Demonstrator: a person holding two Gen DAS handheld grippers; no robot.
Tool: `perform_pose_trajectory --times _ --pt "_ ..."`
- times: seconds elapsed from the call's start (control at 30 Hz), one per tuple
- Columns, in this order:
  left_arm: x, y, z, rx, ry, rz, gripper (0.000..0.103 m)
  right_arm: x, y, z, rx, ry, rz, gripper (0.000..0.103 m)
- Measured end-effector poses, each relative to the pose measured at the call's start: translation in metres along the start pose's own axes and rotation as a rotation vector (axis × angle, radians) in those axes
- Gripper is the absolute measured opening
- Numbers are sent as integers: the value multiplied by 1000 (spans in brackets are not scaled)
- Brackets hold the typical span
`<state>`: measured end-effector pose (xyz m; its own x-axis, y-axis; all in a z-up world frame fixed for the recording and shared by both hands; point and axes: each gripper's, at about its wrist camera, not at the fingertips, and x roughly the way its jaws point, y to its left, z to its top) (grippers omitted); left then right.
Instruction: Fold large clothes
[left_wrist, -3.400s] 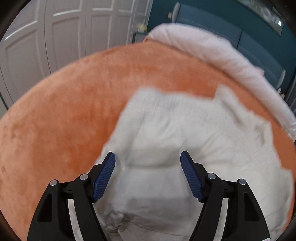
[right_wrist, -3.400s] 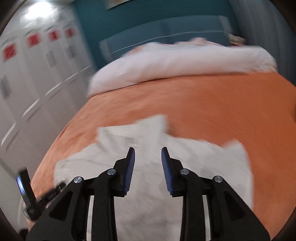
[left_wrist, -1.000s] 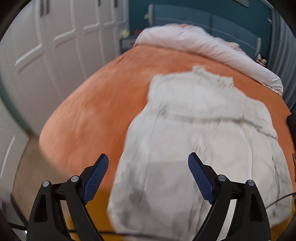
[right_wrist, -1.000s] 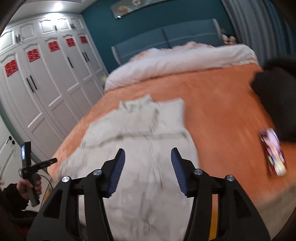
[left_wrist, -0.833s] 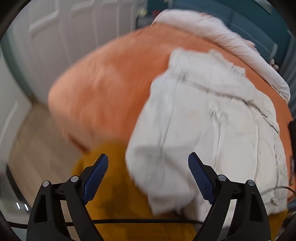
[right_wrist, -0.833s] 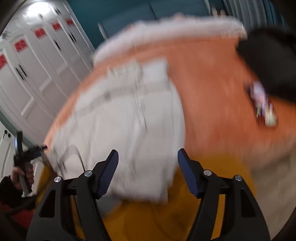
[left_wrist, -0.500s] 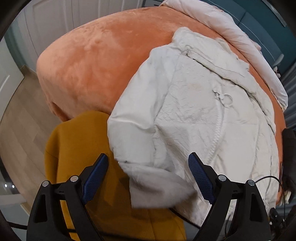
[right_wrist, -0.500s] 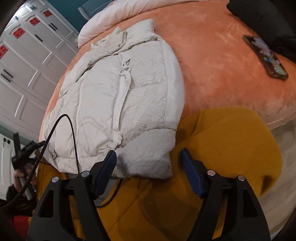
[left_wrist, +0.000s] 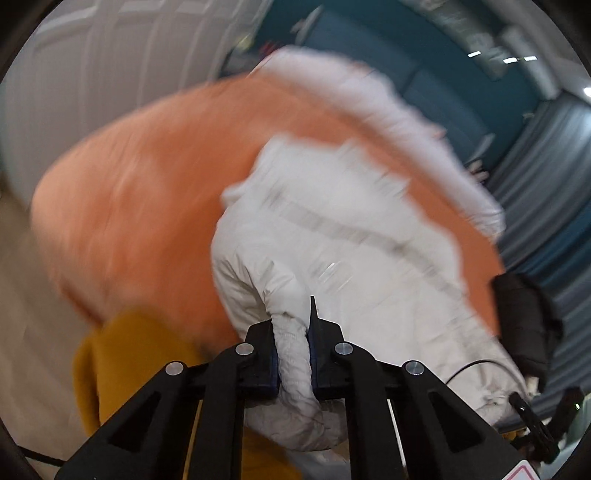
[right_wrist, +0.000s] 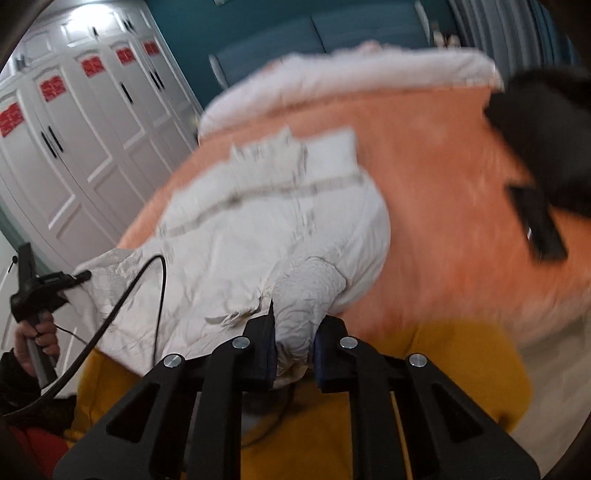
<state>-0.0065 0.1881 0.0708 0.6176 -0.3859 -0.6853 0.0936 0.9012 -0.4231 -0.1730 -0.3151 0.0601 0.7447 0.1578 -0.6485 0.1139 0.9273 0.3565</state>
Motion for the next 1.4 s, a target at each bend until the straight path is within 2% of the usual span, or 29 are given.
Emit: perform_pose_trajectory --times 0.1,0.17,0.27,0.3,0.37,0.4,0.43,0.47,0.5,0.53,0.57,0.63,0.67,0.77,0.8,0.83,0.87,0.9,0.93,0.97,1.07,1.13,1.23,1.33,1.4 --pt "-15 -32 45 46 -120 -76 8 -8 8 39 -31 -121 18 13" --pt "-9 -52 83 66 -191 -113 8 -3 14 83 -66 -224 42 13" --pt "12 -78 132 88 -279 -114 8 21 20 143 -111 -317 53 13" --pt "28 -90 155 92 -313 -95 9 41 21 172 -119 -342 57 14" --pt "71 -107 194 94 -318 -43 15 78 19 211 -102 -348 58 18" --pt "102 -111 216 74 -304 26 20 103 15 234 -64 -323 43 18" --pt "128 -109 232 40 -271 107 20 123 8 254 -4 -279 23 19" --pt "151 -104 247 -15 -219 220 20 132 2 274 78 -247 13 22" --pt "156 -99 254 -59 -198 254 18 129 -1 280 109 -261 31 27" --pt "152 -92 260 -105 -205 229 17 114 -3 284 124 -323 83 28" --pt "140 -82 263 -149 -245 155 17 100 -2 283 105 -386 103 35" --pt "125 -70 268 -154 -296 70 27 72 1 272 39 -558 93 63" --pt "122 -66 272 -141 -296 48 28 55 2 268 0 -663 43 78" --pt "123 -65 276 -106 -253 82 28 37 3 274 -32 -689 4 76" --pt "116 -68 269 -75 -301 106 29 31 4 272 -39 -695 3 76" --pt "107 -75 266 -32 -390 137 36 28 6 270 -46 -694 4 76" --pt "95 -86 260 53 -530 219 49 23 10 264 -56 -686 7 76" --pt "90 -91 259 114 -603 286 75 20 14 258 -72 -672 4 74" --pt "86 -98 259 171 -651 342 75 17 17 250 -90 -665 -7 74" --pt "82 -105 262 225 -654 374 75 15 23 239 -119 -655 -24 74" --pt "69 -107 261 227 -610 325 75 3 38 207 -177 -645 -45 74" --pt "57 -108 245 256 -584 327 75 1 55 182 -231 -635 -61 74" --pt "42 -110 201 342 -551 352 77 -8 75 137 -309 -573 -62 74" --pt "36 -97 145 331 -418 301 82 2 85 96 -337 -448 -57 79" --pt "56 -82 113 277 -294 285 82 23 81 74 -328 -339 -61 76"
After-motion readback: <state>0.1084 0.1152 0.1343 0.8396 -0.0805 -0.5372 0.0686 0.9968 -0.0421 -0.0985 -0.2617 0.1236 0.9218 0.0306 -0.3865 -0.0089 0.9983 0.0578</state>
